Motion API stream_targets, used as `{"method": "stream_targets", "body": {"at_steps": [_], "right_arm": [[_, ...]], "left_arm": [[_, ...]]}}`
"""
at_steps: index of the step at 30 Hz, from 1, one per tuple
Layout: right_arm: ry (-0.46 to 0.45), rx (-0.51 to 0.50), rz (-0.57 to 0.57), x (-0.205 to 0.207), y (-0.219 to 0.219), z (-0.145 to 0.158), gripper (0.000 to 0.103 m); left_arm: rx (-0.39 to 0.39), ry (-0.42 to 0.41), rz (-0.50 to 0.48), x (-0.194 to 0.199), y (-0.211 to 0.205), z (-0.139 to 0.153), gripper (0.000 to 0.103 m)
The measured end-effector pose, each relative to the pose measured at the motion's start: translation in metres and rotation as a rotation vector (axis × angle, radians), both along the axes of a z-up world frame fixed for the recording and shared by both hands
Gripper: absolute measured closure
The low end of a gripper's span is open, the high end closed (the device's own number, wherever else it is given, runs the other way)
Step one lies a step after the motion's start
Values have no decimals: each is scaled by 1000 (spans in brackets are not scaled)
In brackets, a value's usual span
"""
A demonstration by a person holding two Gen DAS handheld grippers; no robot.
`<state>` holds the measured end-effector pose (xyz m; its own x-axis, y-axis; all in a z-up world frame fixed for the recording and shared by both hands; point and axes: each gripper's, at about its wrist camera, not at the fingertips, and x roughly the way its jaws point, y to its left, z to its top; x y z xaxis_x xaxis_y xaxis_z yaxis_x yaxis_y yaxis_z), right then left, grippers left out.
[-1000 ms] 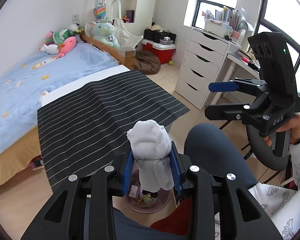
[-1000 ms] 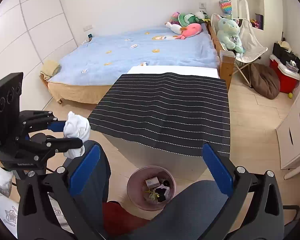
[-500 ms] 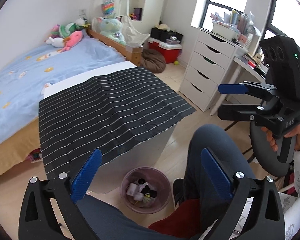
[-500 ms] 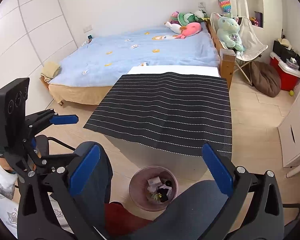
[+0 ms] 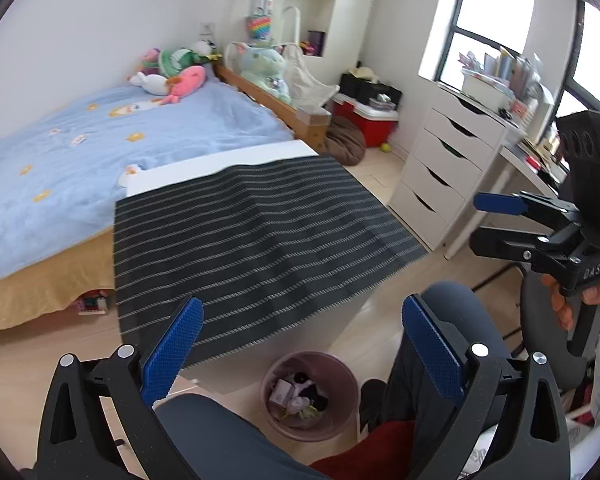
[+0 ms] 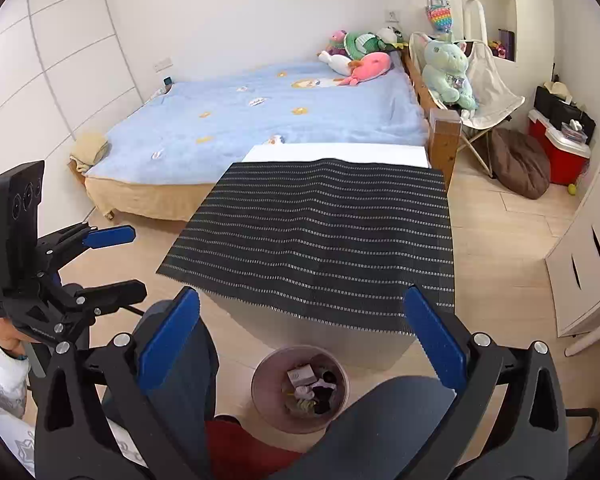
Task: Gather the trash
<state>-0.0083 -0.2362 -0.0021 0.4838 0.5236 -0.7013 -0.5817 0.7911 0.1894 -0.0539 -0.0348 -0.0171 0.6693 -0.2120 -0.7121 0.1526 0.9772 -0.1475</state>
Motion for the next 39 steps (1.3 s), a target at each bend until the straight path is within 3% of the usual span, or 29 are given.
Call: {"method": "stream_targets", "body": {"at_steps": [10, 22, 39], "right_arm": [[-51, -18, -11, 26, 20, 15, 3], [-57, -14, 22, 47, 38, 23, 3], [-36, -34, 45, 50, 44, 16, 3]], "left_arm": [[18, -33, 70, 23, 21, 14, 6], [-54, -35, 65, 40, 34, 21, 6], [-35, -63, 68, 39, 28, 23, 6]]}}
